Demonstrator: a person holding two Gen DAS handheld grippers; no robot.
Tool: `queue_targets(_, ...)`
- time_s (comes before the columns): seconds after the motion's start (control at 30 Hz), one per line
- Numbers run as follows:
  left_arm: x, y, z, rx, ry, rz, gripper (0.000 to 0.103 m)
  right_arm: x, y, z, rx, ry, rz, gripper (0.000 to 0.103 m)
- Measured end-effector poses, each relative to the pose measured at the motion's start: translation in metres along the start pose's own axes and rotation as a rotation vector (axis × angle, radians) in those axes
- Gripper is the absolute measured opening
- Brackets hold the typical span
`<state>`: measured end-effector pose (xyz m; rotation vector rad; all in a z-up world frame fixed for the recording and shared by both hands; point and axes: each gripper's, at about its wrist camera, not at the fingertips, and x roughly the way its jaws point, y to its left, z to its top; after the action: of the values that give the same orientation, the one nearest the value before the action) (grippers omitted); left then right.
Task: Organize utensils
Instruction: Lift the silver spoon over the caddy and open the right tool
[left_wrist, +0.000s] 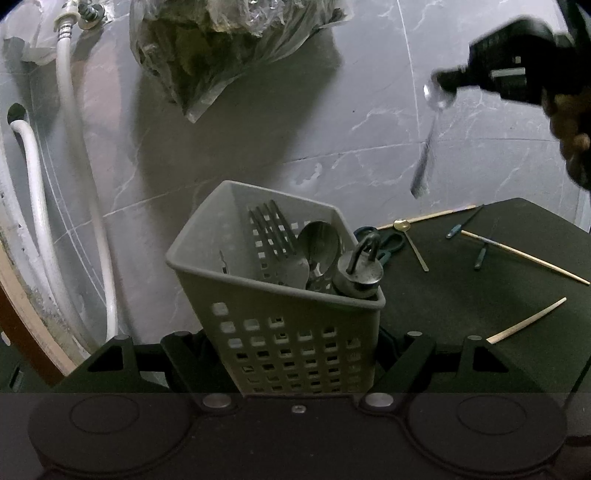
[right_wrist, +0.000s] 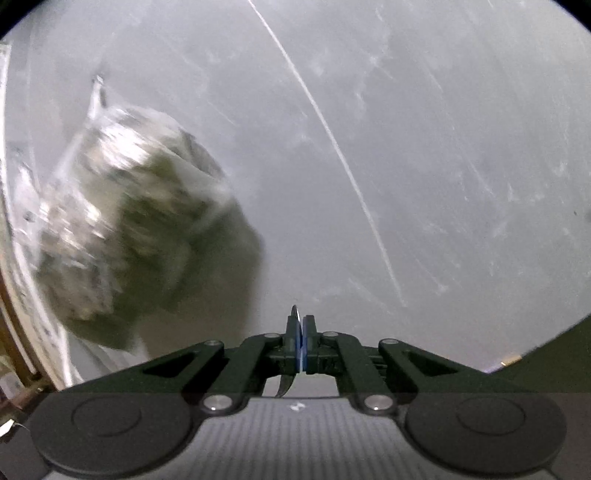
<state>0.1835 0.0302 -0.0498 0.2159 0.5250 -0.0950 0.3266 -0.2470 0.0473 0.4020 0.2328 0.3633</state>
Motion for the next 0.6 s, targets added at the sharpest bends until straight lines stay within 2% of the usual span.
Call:
queue_targets(0.2, 0.000, 0.001, -0.001, 0.004, -0.005, -0.005, 0.080, -0.013, 0.034, 0.007, -0.009, -0.034, 0.093, 0.001)
queue_targets(0.37, 0.000, 0.000, -0.001, 0.003, -0.005, -0.003, 0.080, -0.010, 0.072, -0.004, -0.114, -0.030, 0.153, 0.001)
queue_targets(0.6, 0.000, -0.001, 0.000, 0.004, -0.006, -0.003, 0.080, 0.005, 0.097, -0.027, -0.163, 0.007, 0.161, 0.001)
